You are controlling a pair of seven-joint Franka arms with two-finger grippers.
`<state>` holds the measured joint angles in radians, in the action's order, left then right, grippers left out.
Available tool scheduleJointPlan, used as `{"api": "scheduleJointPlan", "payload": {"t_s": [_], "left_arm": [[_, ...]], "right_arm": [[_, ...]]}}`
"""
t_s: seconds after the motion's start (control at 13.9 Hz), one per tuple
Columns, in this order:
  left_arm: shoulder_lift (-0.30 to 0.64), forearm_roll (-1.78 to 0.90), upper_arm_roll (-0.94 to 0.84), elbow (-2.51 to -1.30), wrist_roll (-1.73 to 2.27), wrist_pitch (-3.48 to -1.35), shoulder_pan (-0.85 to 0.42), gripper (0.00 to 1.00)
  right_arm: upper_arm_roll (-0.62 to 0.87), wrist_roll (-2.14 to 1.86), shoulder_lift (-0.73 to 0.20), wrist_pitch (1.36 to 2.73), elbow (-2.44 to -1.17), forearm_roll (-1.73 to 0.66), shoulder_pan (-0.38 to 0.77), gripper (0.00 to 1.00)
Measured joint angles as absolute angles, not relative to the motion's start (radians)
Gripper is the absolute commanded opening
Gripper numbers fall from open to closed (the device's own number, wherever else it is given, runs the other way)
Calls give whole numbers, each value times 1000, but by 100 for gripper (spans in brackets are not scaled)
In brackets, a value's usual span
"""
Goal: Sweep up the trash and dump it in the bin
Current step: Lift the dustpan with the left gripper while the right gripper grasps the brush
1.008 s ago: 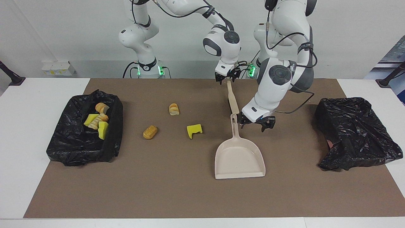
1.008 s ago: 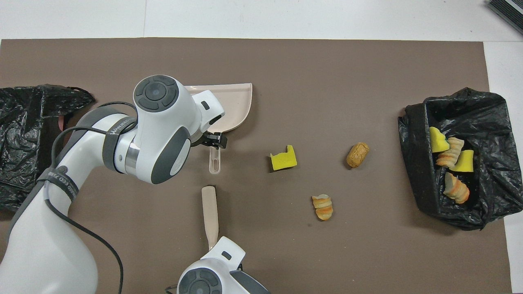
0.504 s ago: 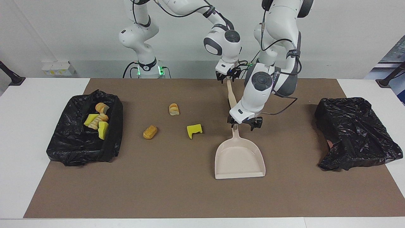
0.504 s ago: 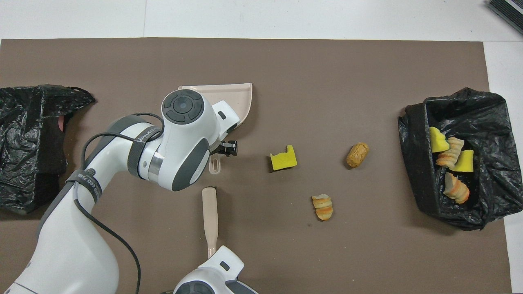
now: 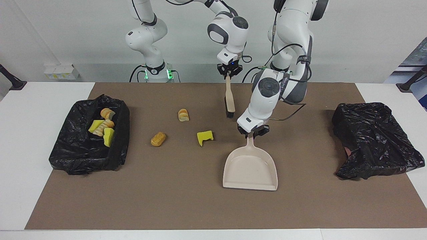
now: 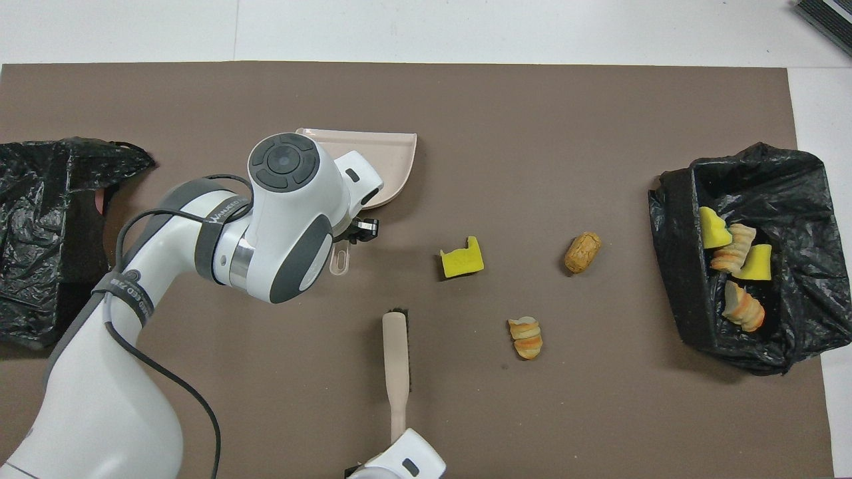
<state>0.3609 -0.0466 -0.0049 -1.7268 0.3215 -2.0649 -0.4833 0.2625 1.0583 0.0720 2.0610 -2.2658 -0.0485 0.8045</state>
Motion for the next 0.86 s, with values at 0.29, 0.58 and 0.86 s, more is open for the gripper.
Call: {"api": "scheduleJointPlan", "payload": {"t_s": [0.29, 0.58, 0.86], "left_arm": [[341, -46, 4, -1706, 129, -2046, -413, 0], [323, -46, 6, -1705, -216, -2034, -340, 0], [317, -45, 7, -1707, -604, -1990, -303, 0]], "right_arm": [[257, 1100, 269, 1995, -2432, -47, 702, 0], [257, 1249, 296, 1981, -2494, -46, 642, 0], [256, 1275, 295, 1972, -2540, -120, 529, 0]]}}
